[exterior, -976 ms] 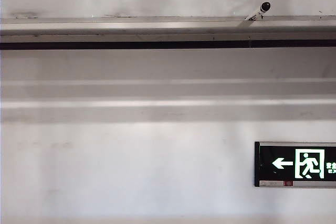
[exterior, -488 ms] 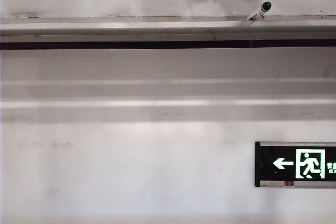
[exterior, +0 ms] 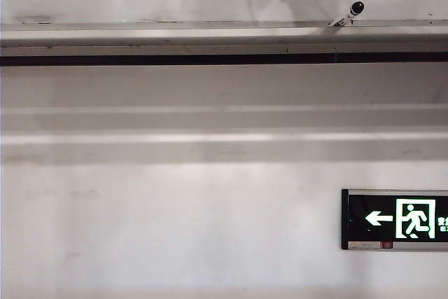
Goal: Wipe the whiteboard clean using the black magnetic whiteboard eraser attached to the whiteboard.
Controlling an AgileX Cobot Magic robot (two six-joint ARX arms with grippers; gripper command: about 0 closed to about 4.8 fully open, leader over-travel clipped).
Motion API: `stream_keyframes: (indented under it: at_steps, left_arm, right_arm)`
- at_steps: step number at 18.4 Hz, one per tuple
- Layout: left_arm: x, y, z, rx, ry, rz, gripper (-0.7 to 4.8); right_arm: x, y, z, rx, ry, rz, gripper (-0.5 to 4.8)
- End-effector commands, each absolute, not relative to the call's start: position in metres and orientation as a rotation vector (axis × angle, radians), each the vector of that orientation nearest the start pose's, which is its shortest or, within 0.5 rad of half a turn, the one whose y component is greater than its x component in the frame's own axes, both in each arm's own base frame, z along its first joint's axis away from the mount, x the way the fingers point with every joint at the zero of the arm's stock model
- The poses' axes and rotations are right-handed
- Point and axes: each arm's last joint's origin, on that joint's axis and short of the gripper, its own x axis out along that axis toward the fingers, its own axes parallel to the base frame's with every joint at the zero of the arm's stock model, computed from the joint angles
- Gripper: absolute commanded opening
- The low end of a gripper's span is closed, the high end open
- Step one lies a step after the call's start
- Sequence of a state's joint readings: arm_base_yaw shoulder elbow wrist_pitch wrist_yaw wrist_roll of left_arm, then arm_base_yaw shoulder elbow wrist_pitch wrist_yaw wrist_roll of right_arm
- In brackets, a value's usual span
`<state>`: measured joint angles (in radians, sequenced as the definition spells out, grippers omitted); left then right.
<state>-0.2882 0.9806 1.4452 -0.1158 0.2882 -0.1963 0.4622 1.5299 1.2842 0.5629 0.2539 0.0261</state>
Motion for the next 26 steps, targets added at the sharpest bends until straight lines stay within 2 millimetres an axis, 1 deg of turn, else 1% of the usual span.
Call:
stream_keyframes:
  at_steps: [1,3,4,5,7,9,11,13,16,17,21,23,26]
  left_arm:
    - [0.144,-0.051,0.522,-0.187,-0.317,-0.613,-0.06]
    - [0.144,-0.052,0.522,-0.187,-0.315,-0.612,-0.06]
    - [0.144,-0.052,0.522,-0.187,-0.315,-0.612,-0.06]
    - [0.145,-0.052,0.521,-0.187,-0.315,-0.612,-0.06]
    - [0.145,-0.052,0.521,-0.187,-0.315,-0.612,-0.06]
    - [0.145,-0.052,0.521,-0.187,-0.315,-0.612,-0.06]
    - [0.145,-0.052,0.521,-0.187,-0.315,-0.612,-0.06]
    - [0.145,-0.052,0.521,-0.187,-0.315,-0.612,-0.06]
    - [0.144,-0.052,0.522,-0.187,-0.315,-0.612,-0.06]
    - [0.145,-0.052,0.522,-0.187,-0.315,-0.612,-0.06]
    - [0.145,-0.052,0.521,-0.187,-0.315,-0.612,-0.06]
    - [0.145,-0.052,0.521,-0.187,-0.315,-0.612,-0.06]
    - [0.145,-0.052,0.521,-0.187,-0.314,-0.612,-0.06]
  right_arm:
    - [0.323,0.153,0.394,0.15,-0.324,0.198,2.16]
    - [0.326,0.154,0.391,0.143,-0.309,0.193,1.89]
    - [0.327,0.154,0.39,0.14,-0.305,0.193,1.37]
    - [0.327,0.154,0.389,0.124,-0.297,0.191,1.17]
    - [0.328,0.154,0.386,0.069,-0.269,0.178,1.17]
    - [0.329,0.153,0.383,0.071,-0.236,0.126,1.17]
    - [0.329,0.15,0.383,0.088,-0.23,0.008,1.17]
    - [0.327,0.141,0.388,0.1,-0.234,-0.123,1.17]
    - [0.324,0.133,0.394,0.092,-0.245,-0.2,1.17]
    - [0.324,0.127,0.395,0.093,-0.246,-0.232,1.17]
    - [0.326,0.118,0.396,0.093,-0.251,-0.258,1.17]
    - [0.326,0.118,0.397,0.095,-0.255,-0.258,1.17]
    - [0.323,0.116,0.405,0.066,-0.306,-0.264,1.16]
